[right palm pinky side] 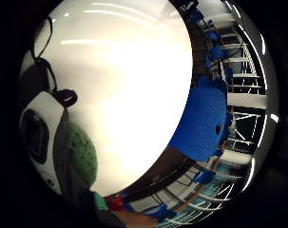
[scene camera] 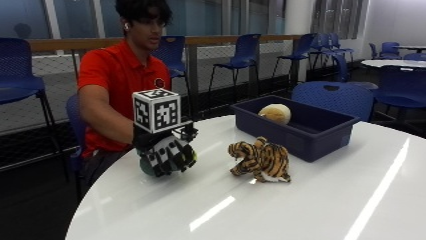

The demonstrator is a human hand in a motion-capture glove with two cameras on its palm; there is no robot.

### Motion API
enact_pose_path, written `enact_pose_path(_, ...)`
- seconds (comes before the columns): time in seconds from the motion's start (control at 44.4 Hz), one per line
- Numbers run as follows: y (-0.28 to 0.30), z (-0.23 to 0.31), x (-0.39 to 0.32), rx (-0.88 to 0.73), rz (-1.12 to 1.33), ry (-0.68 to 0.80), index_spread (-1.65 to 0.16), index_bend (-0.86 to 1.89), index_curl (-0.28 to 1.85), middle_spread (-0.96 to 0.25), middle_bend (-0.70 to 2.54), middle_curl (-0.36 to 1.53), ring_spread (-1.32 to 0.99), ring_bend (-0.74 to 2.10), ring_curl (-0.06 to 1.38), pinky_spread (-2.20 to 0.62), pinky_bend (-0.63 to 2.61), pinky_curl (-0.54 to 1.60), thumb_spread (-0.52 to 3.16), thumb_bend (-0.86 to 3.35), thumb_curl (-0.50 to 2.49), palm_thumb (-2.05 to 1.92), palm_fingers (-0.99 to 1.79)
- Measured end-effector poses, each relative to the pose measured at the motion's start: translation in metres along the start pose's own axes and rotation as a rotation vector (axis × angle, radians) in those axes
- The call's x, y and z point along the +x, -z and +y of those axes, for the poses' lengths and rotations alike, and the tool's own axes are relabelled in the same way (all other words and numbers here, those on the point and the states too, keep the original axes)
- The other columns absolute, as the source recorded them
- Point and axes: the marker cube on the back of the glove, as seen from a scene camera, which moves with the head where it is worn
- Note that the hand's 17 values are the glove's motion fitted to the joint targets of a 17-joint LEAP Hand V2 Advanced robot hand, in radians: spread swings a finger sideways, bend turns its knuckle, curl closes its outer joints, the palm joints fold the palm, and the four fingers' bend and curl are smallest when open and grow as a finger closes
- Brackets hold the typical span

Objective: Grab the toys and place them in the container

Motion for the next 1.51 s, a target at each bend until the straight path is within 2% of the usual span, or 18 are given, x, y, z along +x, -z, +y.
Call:
enact_pose_path(0.338, 0.074, -0.018, -0.082, 0.061, 0.018, 0.109, -0.38, 0.16, 0.32, -0.5, 0.58, 0.57, -0.5, 0.99, 0.58, -0.45, 1.05, 0.42, 0.73, 0.06, 0.7, 0.66, 1.08)
enact_pose_path(0.9, 0.148, -0.058, -0.191, 0.096, -0.008, 0.224, -0.39, 0.16, 0.36, -0.53, 0.54, 0.7, -0.49, 1.02, 0.59, -0.44, 1.09, 0.45, 0.71, -0.02, 0.77, 0.64, 1.05)
enact_pose_path(1.395, 0.18, -0.093, -0.343, 0.086, -0.07, 0.353, -0.39, 0.15, 0.37, -0.56, 0.51, 0.82, -0.48, 1.06, 0.6, -0.44, 1.11, 0.46, 0.8, -0.02, 0.78, 0.6, 1.03)
enact_pose_path(1.44, 0.178, -0.097, -0.359, 0.089, -0.07, 0.395, -0.39, 0.15, 0.37, -0.57, 0.51, 0.83, -0.48, 1.07, 0.6, -0.43, 1.11, 0.46, 0.81, -0.02, 0.78, 0.59, 1.03)
enact_pose_path(1.508, 0.171, -0.097, -0.371, 0.101, -0.013, 0.534, -0.39, 0.15, 0.38, -0.57, 0.5, 0.84, -0.48, 1.06, 0.6, -0.43, 1.11, 0.46, 0.82, -0.02, 0.78, 0.59, 1.02)
